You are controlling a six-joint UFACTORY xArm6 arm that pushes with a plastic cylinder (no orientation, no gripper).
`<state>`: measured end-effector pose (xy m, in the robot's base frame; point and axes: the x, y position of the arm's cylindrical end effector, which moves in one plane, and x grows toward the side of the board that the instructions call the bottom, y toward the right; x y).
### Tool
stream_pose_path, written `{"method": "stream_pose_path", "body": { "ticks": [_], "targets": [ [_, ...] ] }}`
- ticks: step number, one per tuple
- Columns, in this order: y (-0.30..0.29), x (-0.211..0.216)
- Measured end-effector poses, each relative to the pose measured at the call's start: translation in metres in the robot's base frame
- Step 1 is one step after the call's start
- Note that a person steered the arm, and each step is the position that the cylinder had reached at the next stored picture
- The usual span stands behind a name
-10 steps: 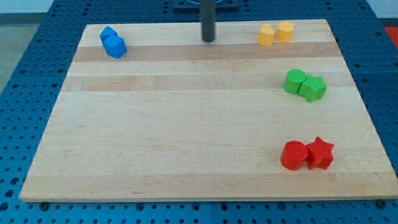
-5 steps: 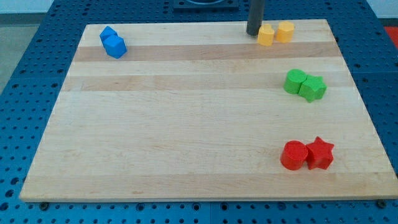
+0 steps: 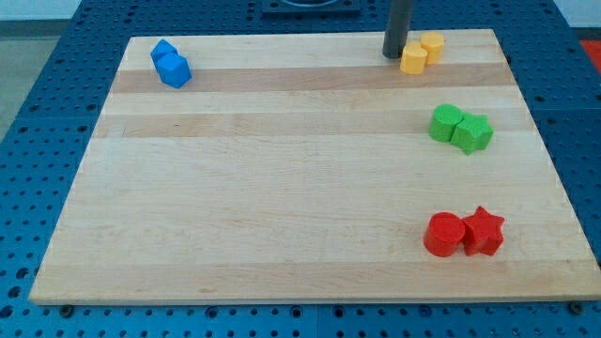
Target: Move yellow heart at bottom left to yellow hexagon
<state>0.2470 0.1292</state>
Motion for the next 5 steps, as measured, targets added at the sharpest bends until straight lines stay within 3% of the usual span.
{"method": "stream_pose_path", "body": {
  "ticks": [5],
  "targets": [
    [0.0103,0.0102]
  ]
}}
